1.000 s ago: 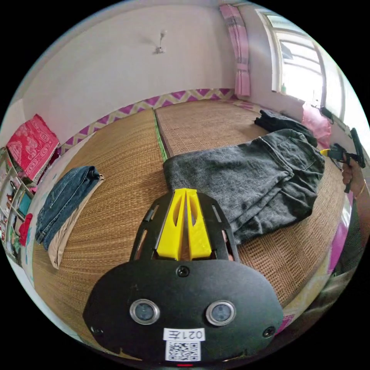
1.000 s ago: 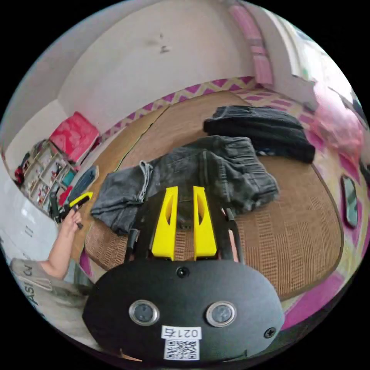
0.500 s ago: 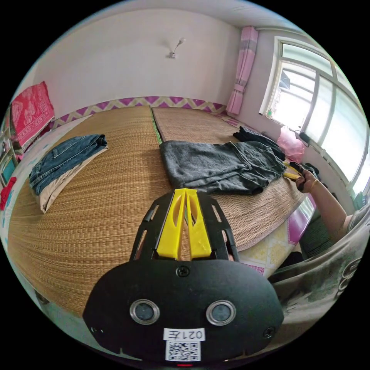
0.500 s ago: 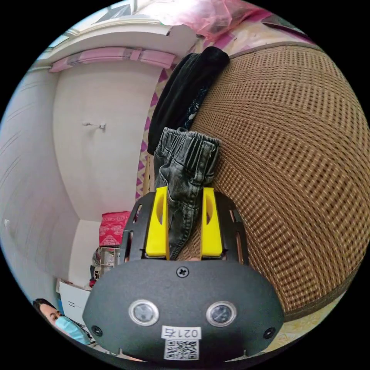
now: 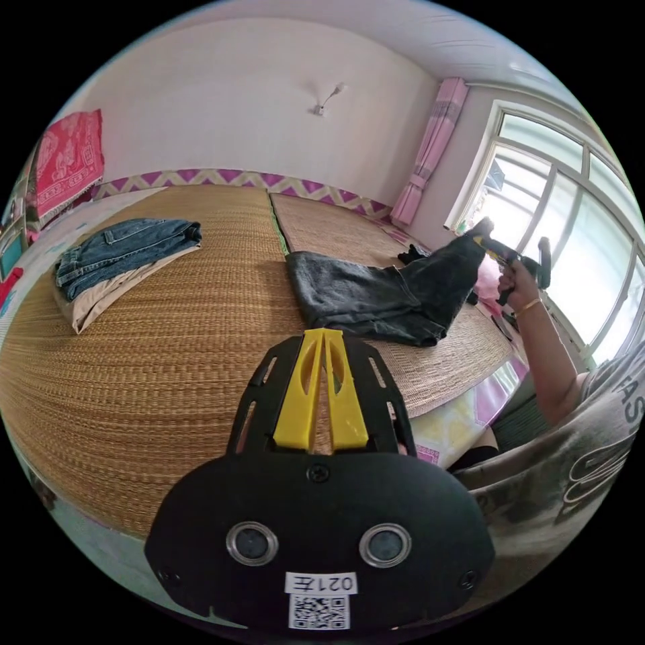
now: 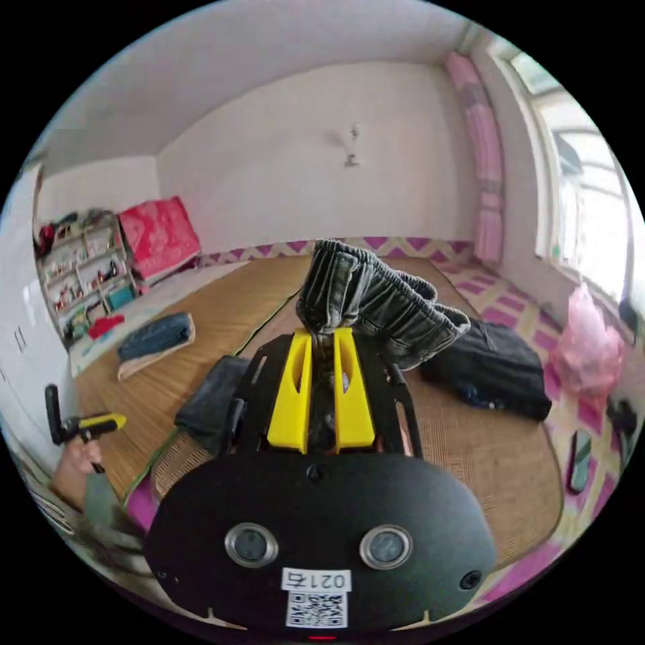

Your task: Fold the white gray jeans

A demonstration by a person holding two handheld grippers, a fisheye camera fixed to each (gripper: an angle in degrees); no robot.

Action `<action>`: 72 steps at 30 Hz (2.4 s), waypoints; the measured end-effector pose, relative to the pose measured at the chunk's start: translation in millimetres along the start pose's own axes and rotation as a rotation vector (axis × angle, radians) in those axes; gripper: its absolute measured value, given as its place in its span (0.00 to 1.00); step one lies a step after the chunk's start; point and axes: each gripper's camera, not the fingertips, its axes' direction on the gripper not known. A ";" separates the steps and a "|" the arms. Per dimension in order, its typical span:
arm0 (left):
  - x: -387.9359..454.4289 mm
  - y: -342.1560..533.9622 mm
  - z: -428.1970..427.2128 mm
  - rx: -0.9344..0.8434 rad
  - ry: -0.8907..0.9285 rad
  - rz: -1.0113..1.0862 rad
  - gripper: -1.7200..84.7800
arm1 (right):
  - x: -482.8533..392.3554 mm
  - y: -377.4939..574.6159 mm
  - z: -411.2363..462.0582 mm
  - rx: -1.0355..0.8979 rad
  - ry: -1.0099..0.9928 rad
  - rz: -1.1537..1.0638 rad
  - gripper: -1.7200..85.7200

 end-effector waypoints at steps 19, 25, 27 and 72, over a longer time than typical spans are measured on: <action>-33.2 69.8 68.2 0.022 0.202 -0.091 0.01 | -490.9 92.7 225.9 -0.238 0.122 -0.846 0.09; 19.7 4.5 168.0 0.021 0.354 0.035 0.07 | -395.9 68.6 184.1 -0.267 -0.191 -0.505 0.13; 30.7 -12.7 204.0 -0.011 0.349 0.052 0.07 | -342.1 76.7 186.2 -0.259 -0.126 -0.385 0.13; -49.0 114.6 523.5 -0.371 0.566 -0.379 0.07 | 313.0 588.5 686.1 -0.625 -0.915 0.537 0.10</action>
